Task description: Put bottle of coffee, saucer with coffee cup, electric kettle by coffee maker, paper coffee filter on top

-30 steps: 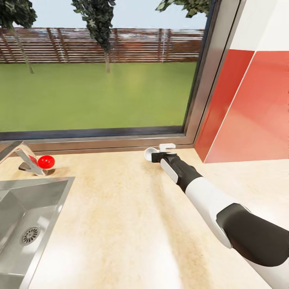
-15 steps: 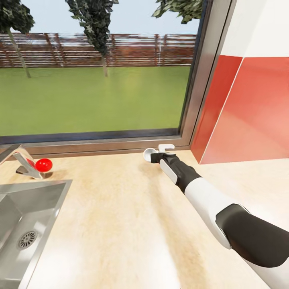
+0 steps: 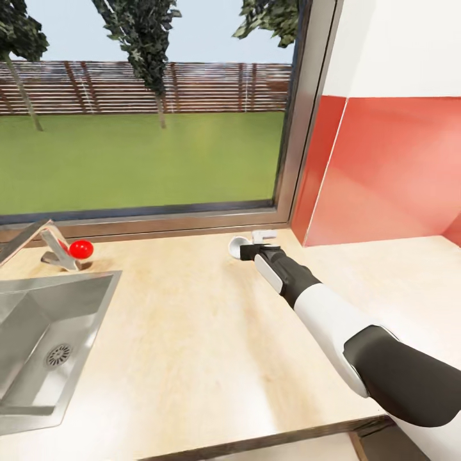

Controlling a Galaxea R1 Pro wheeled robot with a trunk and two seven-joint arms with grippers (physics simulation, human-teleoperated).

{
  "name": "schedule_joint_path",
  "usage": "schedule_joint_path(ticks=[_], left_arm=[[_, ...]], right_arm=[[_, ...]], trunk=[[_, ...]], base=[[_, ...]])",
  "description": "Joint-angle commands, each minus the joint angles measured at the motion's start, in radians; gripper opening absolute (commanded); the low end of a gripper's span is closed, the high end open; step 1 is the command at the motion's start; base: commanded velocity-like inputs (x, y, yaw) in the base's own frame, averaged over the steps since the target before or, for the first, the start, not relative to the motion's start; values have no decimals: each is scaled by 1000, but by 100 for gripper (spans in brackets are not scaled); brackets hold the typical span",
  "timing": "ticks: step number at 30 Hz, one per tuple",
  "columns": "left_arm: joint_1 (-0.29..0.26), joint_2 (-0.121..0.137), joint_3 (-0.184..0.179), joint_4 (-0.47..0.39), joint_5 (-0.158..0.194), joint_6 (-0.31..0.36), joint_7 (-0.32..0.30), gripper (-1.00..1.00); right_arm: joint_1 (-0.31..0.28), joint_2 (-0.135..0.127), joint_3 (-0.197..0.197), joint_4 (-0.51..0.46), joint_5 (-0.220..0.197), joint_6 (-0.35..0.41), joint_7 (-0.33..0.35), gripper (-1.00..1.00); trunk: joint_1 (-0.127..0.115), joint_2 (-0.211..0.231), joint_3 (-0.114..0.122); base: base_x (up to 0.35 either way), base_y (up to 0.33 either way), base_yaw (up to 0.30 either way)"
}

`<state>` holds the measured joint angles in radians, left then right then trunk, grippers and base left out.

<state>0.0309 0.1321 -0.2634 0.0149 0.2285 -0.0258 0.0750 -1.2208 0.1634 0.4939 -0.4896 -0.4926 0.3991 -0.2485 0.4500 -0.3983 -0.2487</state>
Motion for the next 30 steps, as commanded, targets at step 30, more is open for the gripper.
schedule_joint_path(ticks=[30], left_arm=[[0, -2, -8, -3, 9, -3, 2, 100]], right_arm=[[0, -1, 8, -3, -9, 4, -9, -100]], trunk=[[0, -2, 45]], base=[[-137, 29, -4]])
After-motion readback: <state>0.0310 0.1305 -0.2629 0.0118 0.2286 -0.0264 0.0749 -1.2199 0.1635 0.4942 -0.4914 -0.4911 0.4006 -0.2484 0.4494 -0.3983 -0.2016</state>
